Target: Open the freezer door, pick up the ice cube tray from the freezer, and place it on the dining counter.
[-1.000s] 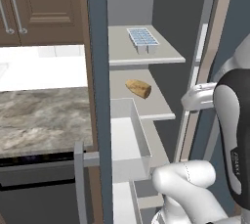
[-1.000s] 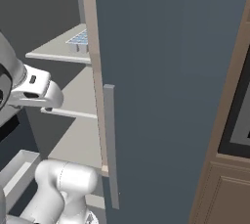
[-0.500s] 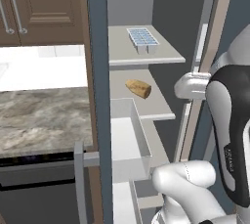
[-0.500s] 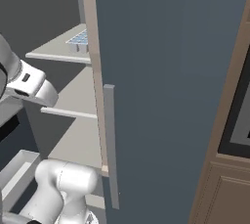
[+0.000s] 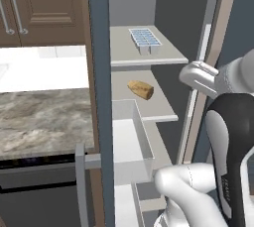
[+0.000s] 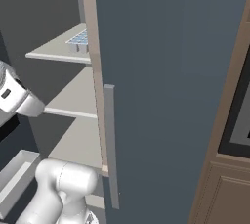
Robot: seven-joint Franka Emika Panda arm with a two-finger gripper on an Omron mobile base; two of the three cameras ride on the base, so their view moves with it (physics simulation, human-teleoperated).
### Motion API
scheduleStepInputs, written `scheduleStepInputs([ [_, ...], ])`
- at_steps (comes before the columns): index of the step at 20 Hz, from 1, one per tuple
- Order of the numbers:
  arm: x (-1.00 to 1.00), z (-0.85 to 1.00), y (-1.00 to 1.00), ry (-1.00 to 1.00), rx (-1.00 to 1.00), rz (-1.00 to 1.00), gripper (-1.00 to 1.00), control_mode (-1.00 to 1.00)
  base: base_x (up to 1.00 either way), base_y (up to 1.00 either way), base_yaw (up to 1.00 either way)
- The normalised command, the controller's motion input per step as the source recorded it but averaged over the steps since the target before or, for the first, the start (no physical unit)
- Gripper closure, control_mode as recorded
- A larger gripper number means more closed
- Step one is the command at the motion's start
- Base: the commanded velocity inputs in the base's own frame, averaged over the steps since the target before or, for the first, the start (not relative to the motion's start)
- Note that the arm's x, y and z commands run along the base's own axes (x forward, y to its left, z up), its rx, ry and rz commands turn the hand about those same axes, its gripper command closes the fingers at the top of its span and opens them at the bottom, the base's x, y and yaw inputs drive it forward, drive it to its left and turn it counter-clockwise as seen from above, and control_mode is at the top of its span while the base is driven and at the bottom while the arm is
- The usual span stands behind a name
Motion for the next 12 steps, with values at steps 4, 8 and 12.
scheduleStepInputs([
  [4,0.0,0.03,0.1,-0.26,0.29,-0.36,-1.0,-1.0,0.0,0.0,0.0],
  [8,0.0,0.14,0.08,-0.21,0.33,-0.36,-1.0,-1.0,0.0,0.0,0.0],
  [12,0.0,0.24,0.06,-0.16,0.37,-0.36,-1.0,-1.0,0.0,0.0,0.0],
])
